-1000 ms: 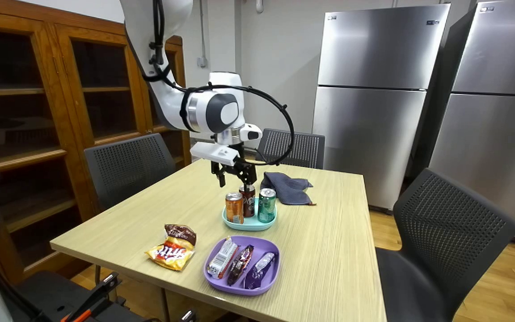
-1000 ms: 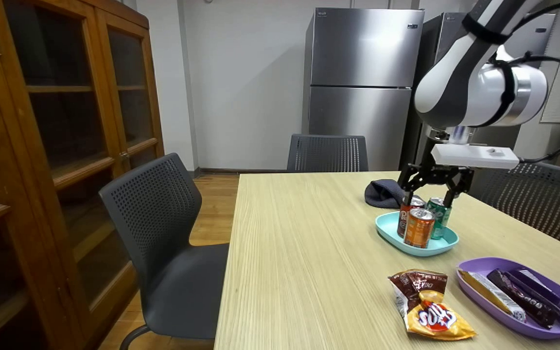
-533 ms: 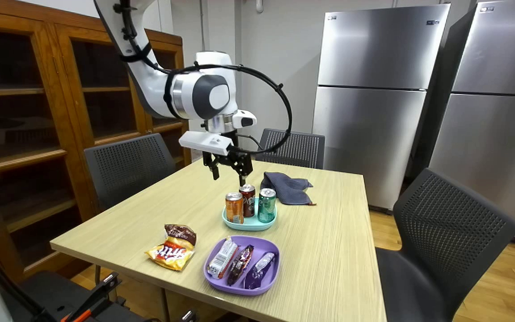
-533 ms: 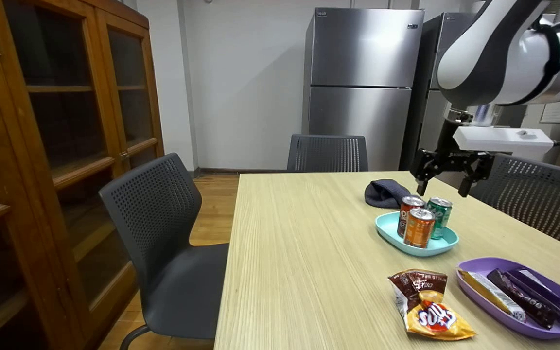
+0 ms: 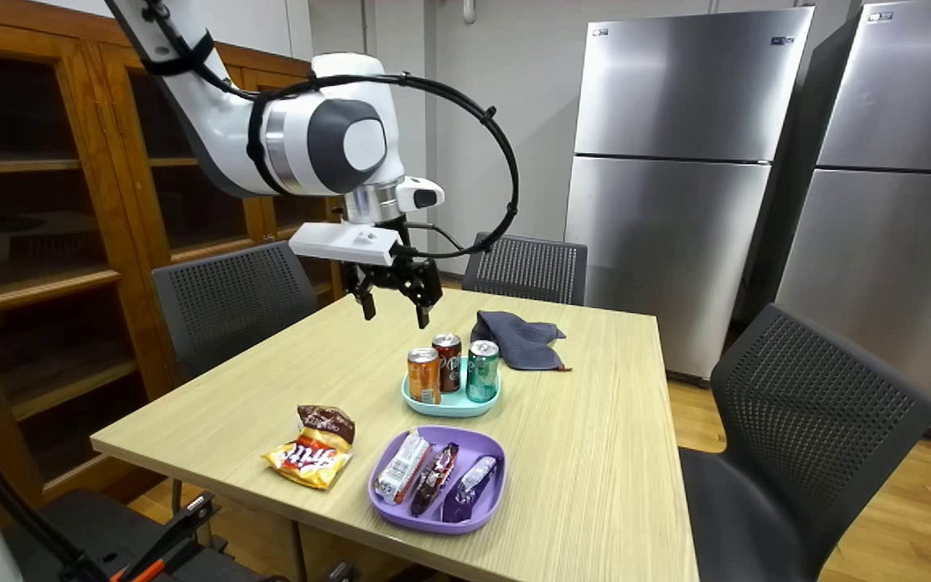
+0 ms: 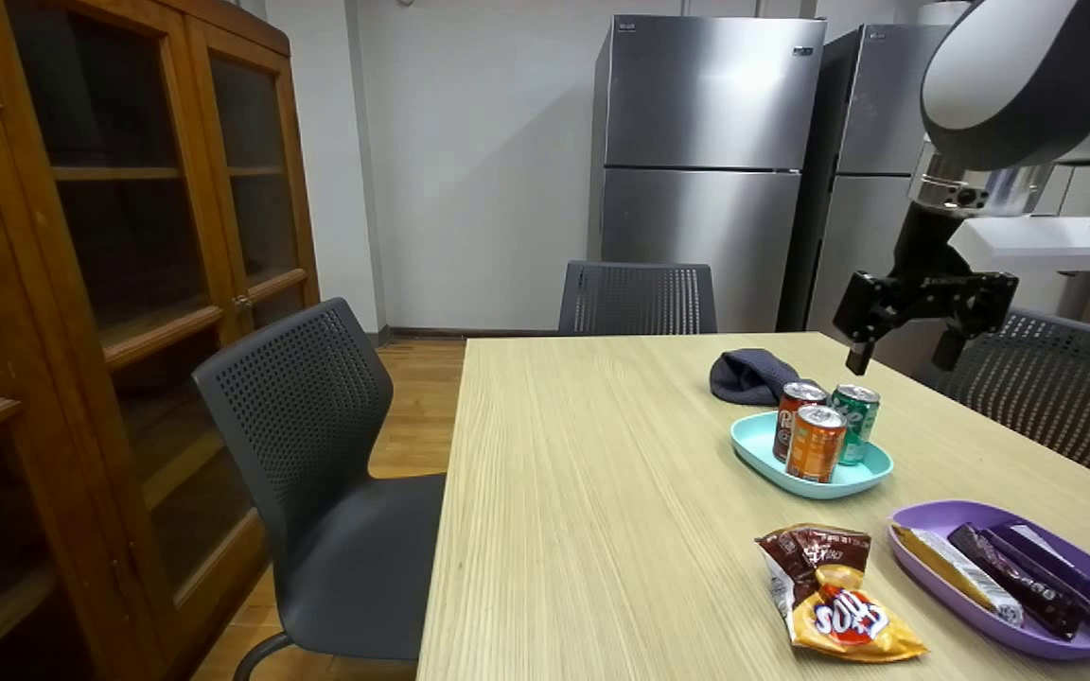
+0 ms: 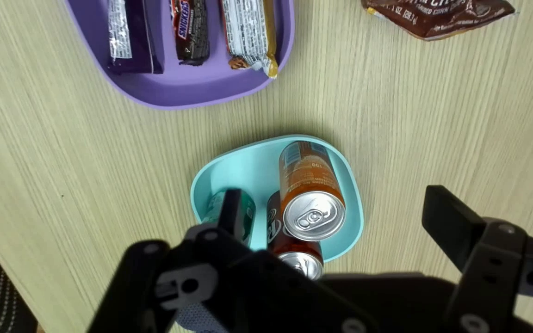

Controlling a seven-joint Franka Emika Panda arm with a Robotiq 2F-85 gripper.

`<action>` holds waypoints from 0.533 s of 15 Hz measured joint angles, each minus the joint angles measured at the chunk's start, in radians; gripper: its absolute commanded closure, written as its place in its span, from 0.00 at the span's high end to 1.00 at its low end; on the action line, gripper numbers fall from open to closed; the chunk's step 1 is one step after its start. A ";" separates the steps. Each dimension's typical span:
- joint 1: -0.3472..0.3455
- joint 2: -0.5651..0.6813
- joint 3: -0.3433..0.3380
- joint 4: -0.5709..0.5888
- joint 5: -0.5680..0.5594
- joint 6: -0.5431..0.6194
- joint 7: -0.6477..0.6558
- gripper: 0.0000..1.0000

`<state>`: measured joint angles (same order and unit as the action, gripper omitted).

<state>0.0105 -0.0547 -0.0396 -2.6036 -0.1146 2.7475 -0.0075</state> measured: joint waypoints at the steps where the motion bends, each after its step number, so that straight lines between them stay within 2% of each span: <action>1: 0.000 -0.024 0.000 -0.017 -0.014 -0.004 0.000 1.00; 8: 0.000 -0.127 0.001 -0.074 -0.041 -0.039 0.000 1.00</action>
<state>0.0105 -0.1819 -0.0390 -2.6775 -0.1559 2.7085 -0.0075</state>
